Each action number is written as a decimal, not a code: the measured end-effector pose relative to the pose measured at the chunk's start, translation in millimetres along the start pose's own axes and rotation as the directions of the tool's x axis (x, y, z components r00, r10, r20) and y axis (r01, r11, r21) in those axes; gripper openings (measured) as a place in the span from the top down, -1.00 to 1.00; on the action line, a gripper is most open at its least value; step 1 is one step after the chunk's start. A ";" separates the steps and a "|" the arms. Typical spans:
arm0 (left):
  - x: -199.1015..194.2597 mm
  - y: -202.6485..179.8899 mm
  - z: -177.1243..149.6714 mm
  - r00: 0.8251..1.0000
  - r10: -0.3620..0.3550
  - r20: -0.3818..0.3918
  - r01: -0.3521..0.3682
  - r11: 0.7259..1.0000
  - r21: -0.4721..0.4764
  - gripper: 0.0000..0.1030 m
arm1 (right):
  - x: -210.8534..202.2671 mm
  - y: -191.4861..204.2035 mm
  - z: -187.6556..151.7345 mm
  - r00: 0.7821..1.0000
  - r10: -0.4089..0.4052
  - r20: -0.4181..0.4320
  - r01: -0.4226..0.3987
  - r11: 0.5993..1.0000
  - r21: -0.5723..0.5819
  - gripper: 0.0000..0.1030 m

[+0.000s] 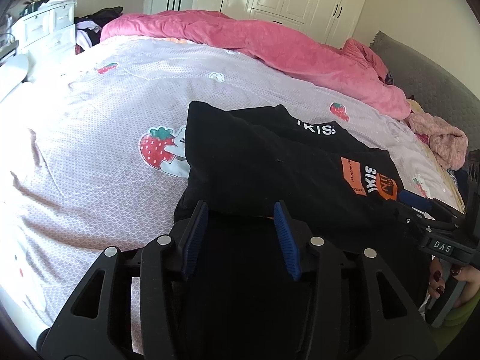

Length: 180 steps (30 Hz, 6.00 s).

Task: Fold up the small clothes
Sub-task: 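Lay the orange cuff flat on the body and open the right tool, then move both tools to the sweatshirt hem and grasp it, then lift the hem with both tools and fold it toward the collar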

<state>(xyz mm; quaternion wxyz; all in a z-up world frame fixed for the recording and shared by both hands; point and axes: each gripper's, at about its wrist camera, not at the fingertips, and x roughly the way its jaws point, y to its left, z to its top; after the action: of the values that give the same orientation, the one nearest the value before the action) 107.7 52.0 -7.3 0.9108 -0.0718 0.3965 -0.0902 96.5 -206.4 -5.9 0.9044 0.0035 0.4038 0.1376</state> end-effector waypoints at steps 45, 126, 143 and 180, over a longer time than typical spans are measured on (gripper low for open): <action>-67.5 5.4 -29.9 0.994 0.094 0.054 -0.095 0.995 0.030 -0.80 | -76.2 -25.9 -28.8 0.995 -0.064 0.075 0.062 0.998 0.027 -0.80; -33.6 68.8 5.5 0.996 -0.072 0.045 0.079 0.979 -0.185 0.96 | -79.2 -144.3 -38.1 0.987 0.021 0.159 -0.062 0.963 0.262 0.84; -50.4 58.3 -52.8 0.991 -0.132 -0.027 0.126 0.981 -0.146 0.30 | -88.4 -120.5 -91.0 0.998 0.066 0.010 -0.067 0.978 0.196 -0.07; -75.9 39.5 29.0 0.979 -0.166 0.117 0.186 0.964 -0.190 0.86 | -144.1 -136.0 -34.8 0.937 0.124 0.326 -0.171 0.978 0.120 0.81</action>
<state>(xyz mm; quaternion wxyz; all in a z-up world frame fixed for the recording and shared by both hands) 82.5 109.0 58.1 0.9059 -0.2025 0.3495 -0.1269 12.9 -377.1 59.8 0.9418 0.1222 0.2611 0.1731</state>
